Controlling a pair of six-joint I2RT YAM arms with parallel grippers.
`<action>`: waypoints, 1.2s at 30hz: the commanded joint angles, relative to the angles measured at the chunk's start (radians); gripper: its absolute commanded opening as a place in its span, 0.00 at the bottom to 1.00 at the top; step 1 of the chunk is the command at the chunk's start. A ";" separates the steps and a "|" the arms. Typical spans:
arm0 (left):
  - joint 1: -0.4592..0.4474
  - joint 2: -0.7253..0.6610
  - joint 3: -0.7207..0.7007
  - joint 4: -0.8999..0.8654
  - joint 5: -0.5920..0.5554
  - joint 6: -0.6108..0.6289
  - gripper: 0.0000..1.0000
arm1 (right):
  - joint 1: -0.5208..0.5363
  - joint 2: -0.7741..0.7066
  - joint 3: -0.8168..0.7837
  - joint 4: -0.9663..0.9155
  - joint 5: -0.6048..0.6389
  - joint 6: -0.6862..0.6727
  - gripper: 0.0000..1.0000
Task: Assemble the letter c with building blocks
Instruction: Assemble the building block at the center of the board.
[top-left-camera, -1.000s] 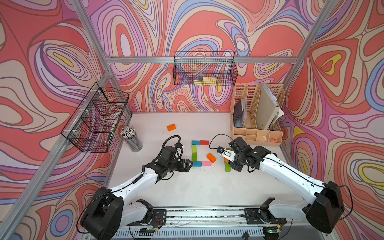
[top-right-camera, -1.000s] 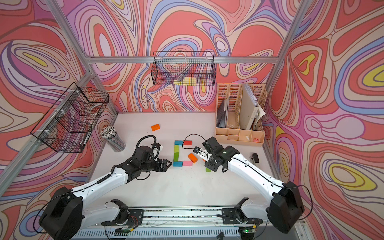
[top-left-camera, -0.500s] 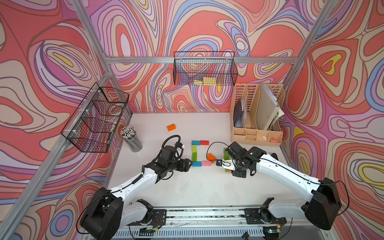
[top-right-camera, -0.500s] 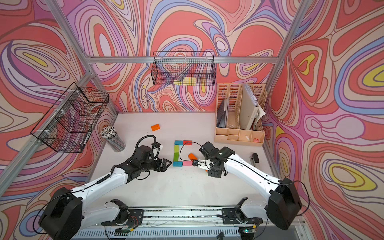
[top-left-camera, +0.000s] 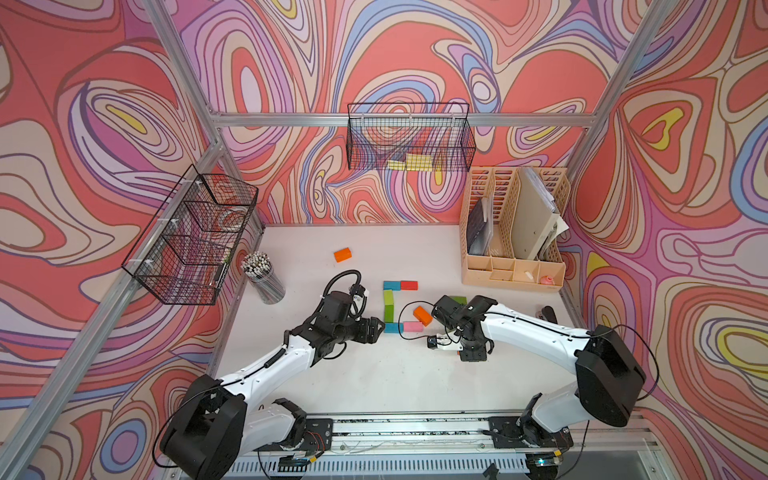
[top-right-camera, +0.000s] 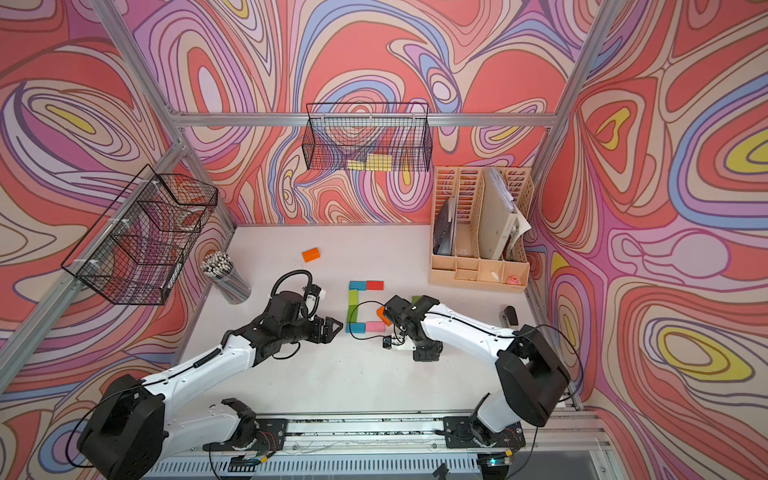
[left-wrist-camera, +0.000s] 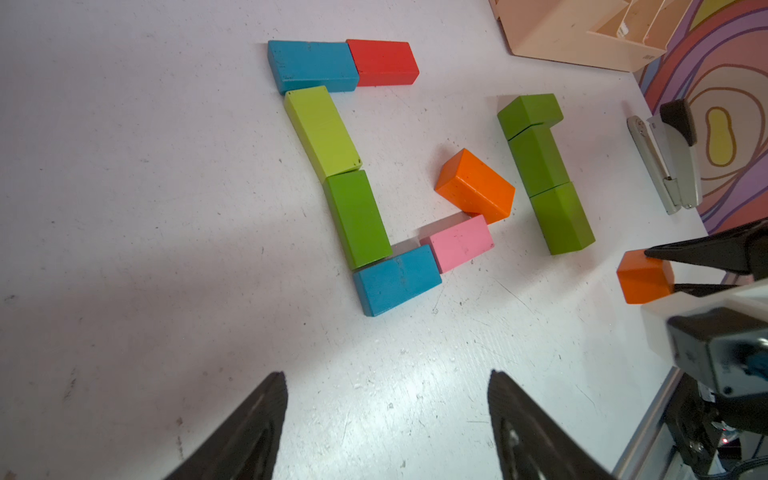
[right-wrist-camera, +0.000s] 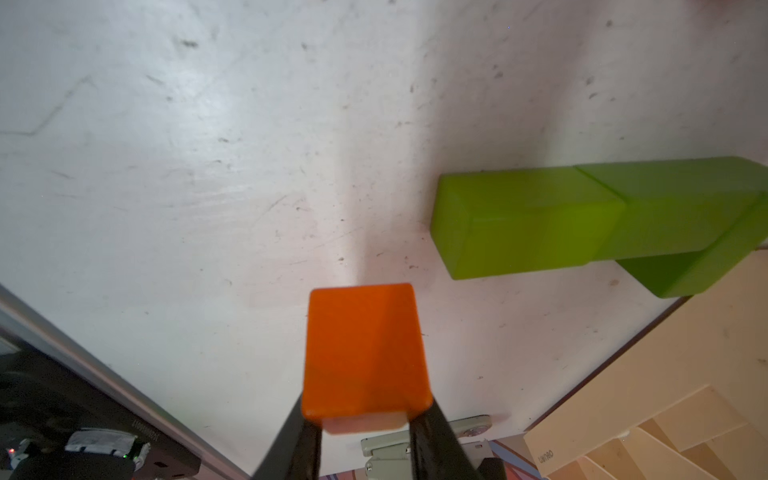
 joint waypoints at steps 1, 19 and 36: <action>-0.006 -0.010 -0.002 -0.002 -0.001 0.016 0.78 | 0.022 0.035 0.019 -0.015 0.042 0.000 0.08; -0.006 -0.012 -0.007 0.001 0.012 0.014 0.78 | 0.039 0.151 0.073 0.014 0.091 0.038 0.13; -0.006 -0.021 -0.009 -0.004 0.005 0.016 0.77 | 0.038 0.213 0.090 0.025 0.081 0.068 0.18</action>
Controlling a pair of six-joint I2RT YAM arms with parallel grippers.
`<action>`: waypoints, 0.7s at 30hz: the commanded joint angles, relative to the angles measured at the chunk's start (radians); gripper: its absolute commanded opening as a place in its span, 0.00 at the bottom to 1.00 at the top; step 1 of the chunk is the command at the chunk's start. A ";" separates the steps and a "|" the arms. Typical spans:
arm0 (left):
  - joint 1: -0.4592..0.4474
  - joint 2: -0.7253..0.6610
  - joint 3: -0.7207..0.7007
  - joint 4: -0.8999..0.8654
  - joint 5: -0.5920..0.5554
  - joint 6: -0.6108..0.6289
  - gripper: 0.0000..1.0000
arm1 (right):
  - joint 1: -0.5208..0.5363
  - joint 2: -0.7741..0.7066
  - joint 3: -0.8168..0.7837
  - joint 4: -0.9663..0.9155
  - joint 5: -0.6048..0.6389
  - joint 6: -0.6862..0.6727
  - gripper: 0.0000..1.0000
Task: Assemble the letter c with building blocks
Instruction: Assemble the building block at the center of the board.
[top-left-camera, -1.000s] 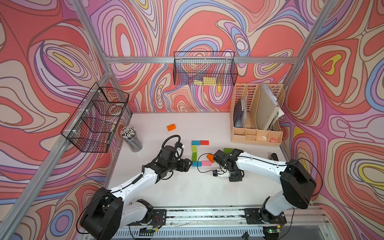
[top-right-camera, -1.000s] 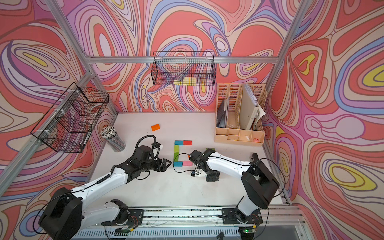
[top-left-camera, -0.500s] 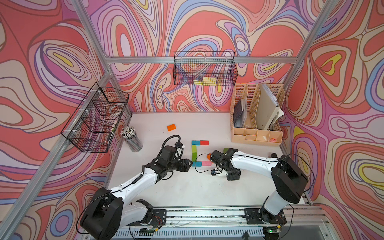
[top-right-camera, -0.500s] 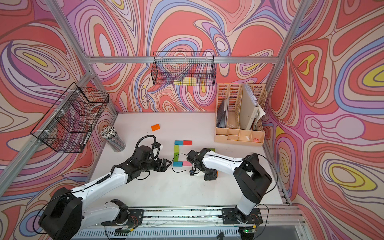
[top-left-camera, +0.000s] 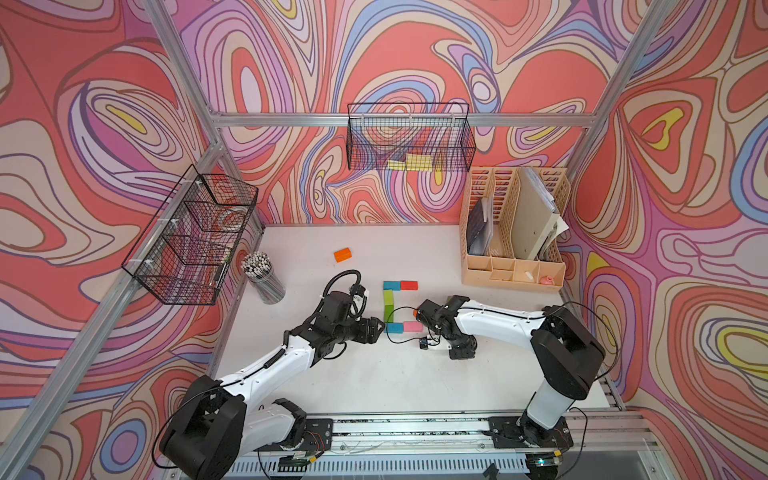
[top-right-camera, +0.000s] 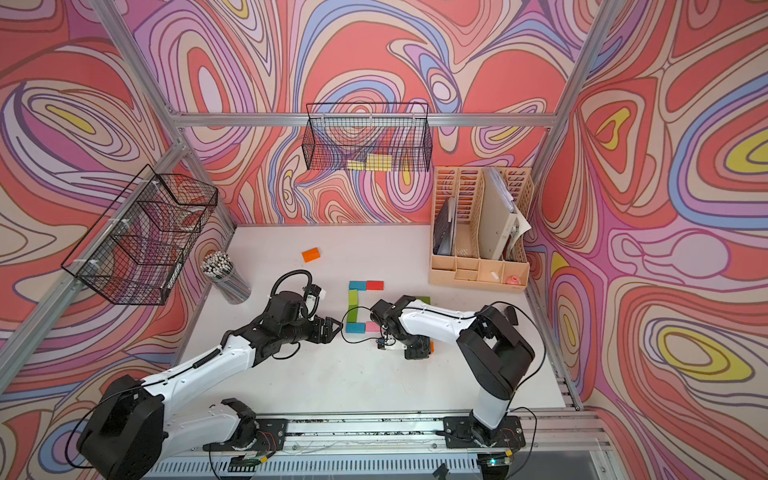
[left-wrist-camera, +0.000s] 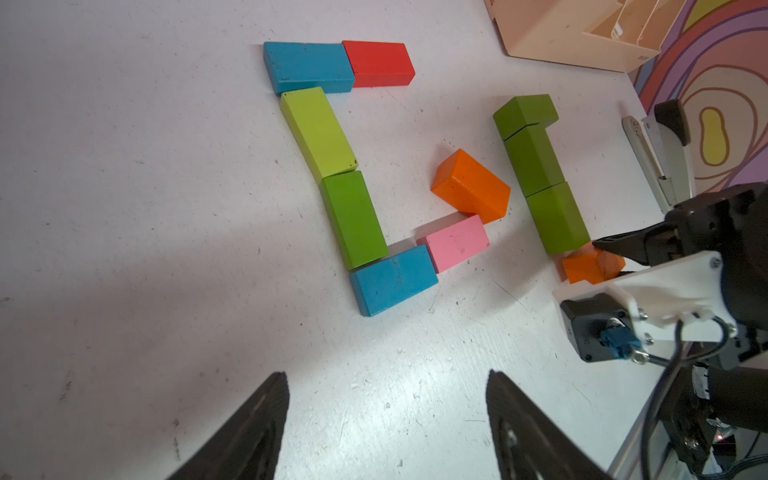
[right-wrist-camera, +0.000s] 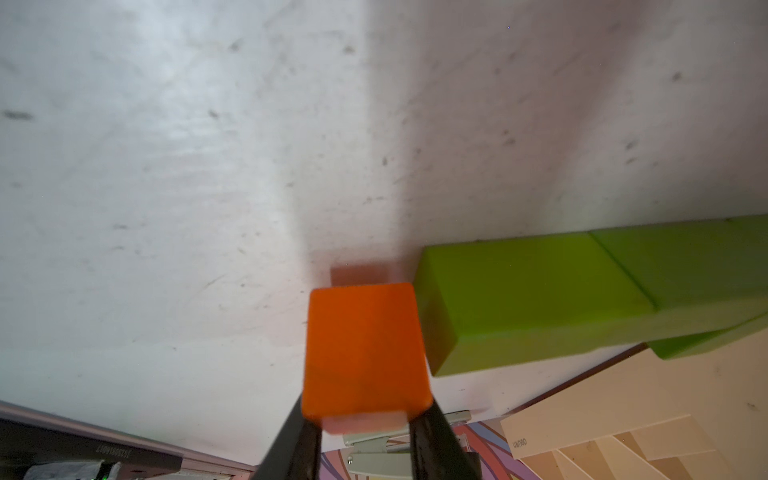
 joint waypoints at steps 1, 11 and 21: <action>-0.006 -0.019 -0.008 -0.003 -0.002 0.016 0.77 | 0.004 0.011 0.016 0.002 0.000 0.019 0.18; -0.006 -0.032 -0.013 -0.002 -0.005 0.016 0.77 | 0.003 0.016 0.012 0.014 -0.005 0.039 0.22; -0.006 -0.038 -0.014 0.000 -0.006 0.016 0.77 | 0.003 0.009 -0.002 0.017 0.002 0.044 0.27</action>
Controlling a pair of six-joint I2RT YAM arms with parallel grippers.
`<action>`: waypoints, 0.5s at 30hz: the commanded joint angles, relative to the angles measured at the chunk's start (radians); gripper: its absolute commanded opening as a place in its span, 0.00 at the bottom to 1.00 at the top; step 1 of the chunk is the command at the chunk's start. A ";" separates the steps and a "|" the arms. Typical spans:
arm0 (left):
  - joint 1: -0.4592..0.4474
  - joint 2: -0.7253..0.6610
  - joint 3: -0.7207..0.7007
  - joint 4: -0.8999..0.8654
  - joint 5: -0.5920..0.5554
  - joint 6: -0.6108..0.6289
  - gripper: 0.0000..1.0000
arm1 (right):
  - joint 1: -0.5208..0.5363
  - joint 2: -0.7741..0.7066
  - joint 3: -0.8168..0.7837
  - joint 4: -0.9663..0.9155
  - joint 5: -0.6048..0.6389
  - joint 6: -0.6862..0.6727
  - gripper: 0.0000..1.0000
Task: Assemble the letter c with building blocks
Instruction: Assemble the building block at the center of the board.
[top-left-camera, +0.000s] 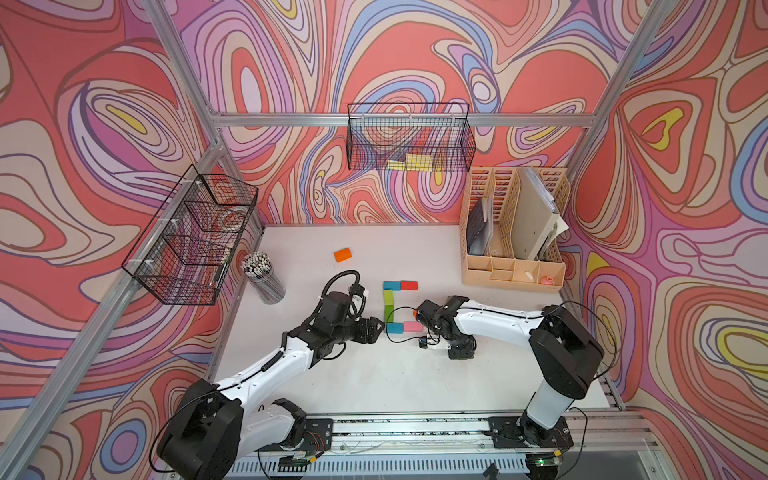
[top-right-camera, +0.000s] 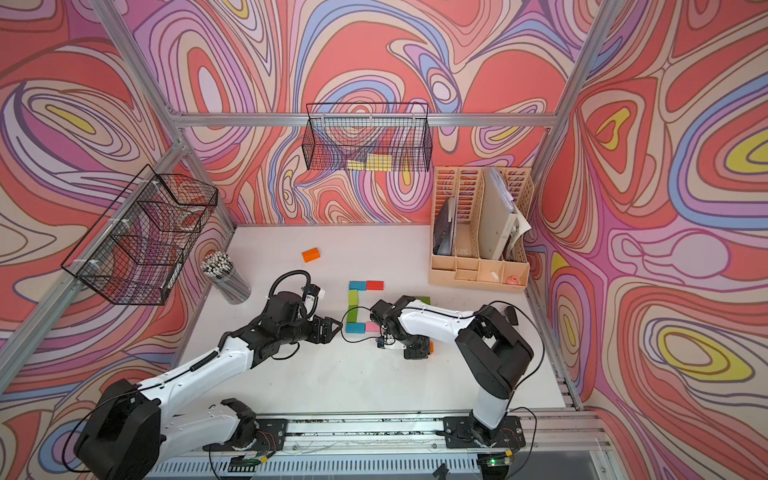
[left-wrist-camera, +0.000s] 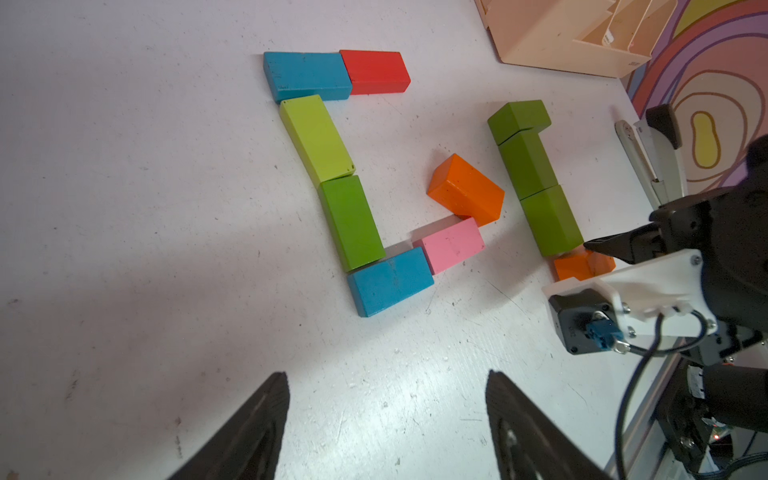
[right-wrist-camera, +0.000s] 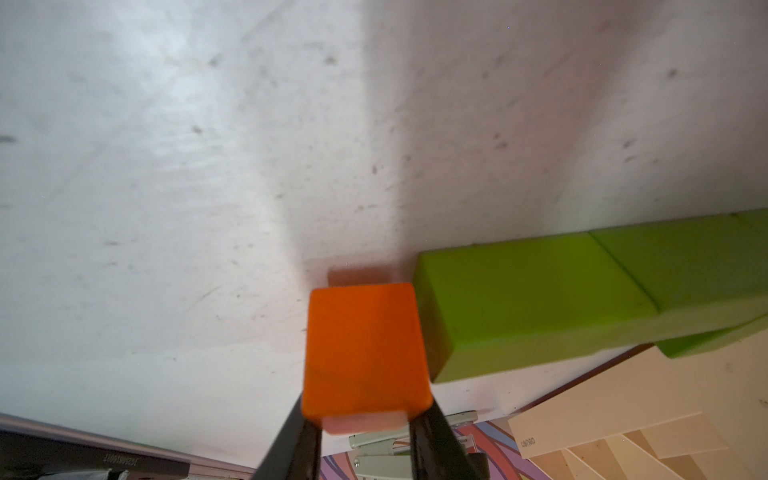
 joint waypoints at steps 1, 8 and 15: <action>-0.006 -0.016 -0.009 -0.001 -0.006 0.016 0.77 | 0.003 0.006 -0.002 0.010 0.004 0.013 0.29; -0.006 -0.018 -0.010 0.001 -0.007 0.017 0.77 | 0.003 0.004 -0.002 0.013 0.004 0.020 0.33; -0.006 -0.022 -0.011 -0.002 -0.010 0.016 0.77 | 0.001 -0.007 -0.012 0.017 0.015 0.027 0.41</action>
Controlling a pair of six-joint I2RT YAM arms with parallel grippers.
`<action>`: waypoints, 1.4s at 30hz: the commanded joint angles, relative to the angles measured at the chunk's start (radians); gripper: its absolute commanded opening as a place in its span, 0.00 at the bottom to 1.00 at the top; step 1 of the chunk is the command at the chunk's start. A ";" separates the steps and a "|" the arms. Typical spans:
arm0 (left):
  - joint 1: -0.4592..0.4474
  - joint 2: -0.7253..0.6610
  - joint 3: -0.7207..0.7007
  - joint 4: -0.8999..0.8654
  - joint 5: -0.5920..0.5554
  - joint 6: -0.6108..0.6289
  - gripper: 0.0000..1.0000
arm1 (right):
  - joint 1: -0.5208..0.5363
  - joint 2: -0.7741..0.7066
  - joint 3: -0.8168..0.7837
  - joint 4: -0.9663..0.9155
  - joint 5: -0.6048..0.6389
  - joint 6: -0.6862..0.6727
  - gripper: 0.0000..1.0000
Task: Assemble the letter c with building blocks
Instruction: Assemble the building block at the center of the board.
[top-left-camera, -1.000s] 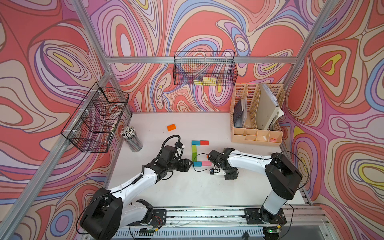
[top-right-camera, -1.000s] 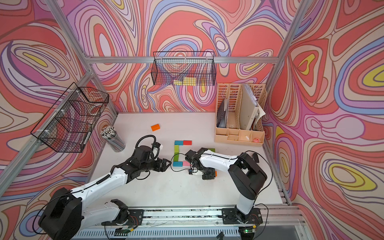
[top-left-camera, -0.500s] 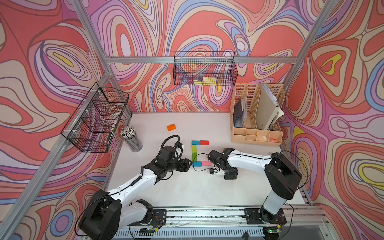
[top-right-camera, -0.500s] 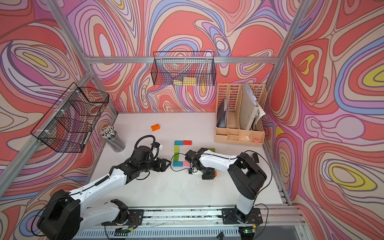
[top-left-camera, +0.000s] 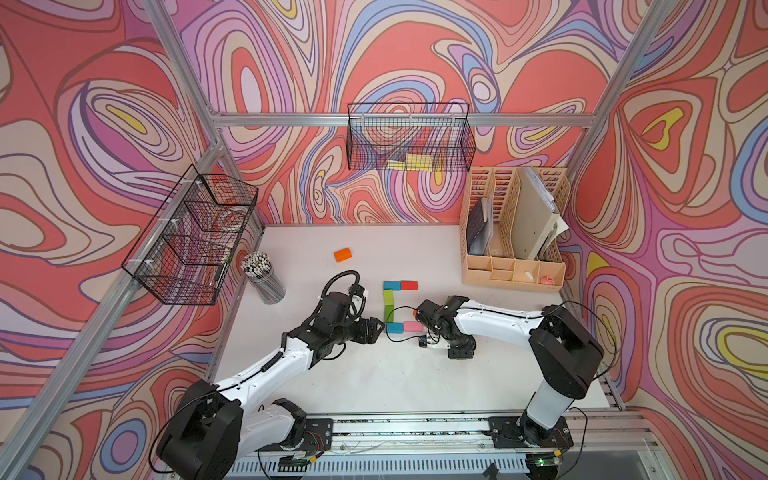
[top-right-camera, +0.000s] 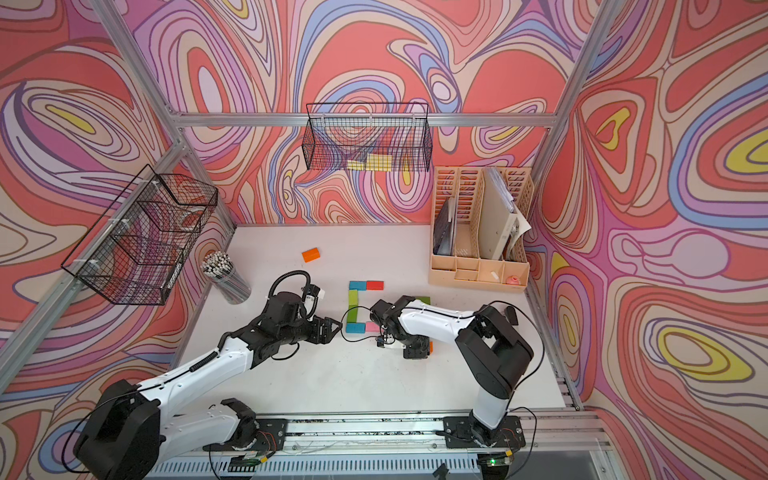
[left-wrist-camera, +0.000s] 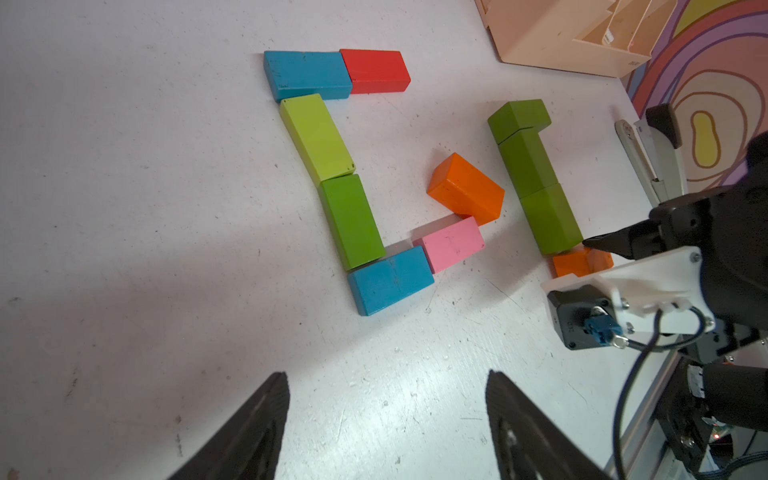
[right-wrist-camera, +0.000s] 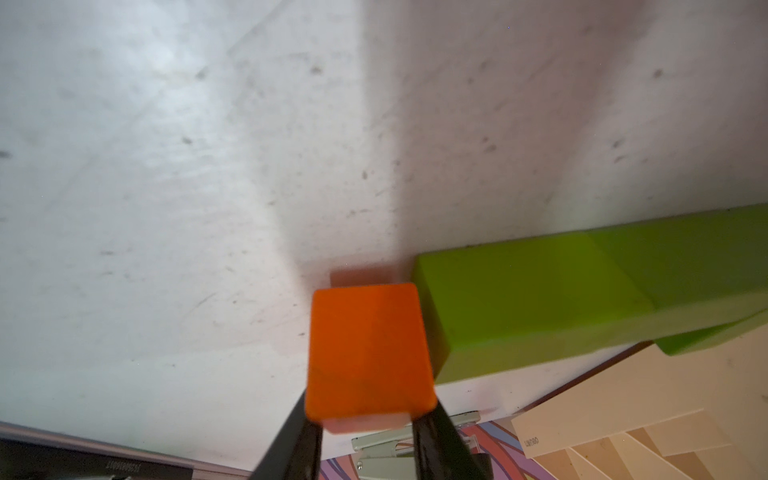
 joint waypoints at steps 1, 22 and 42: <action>-0.006 -0.019 -0.007 -0.002 -0.010 0.015 0.77 | 0.002 -0.010 -0.013 0.010 0.015 0.013 0.42; -0.006 -0.017 -0.013 0.001 -0.018 0.023 0.77 | -0.064 -0.416 -0.144 0.076 -0.156 0.147 0.35; -0.006 -0.043 -0.029 0.009 -0.009 0.022 0.77 | -0.073 -0.445 -0.214 0.174 -0.410 0.115 0.00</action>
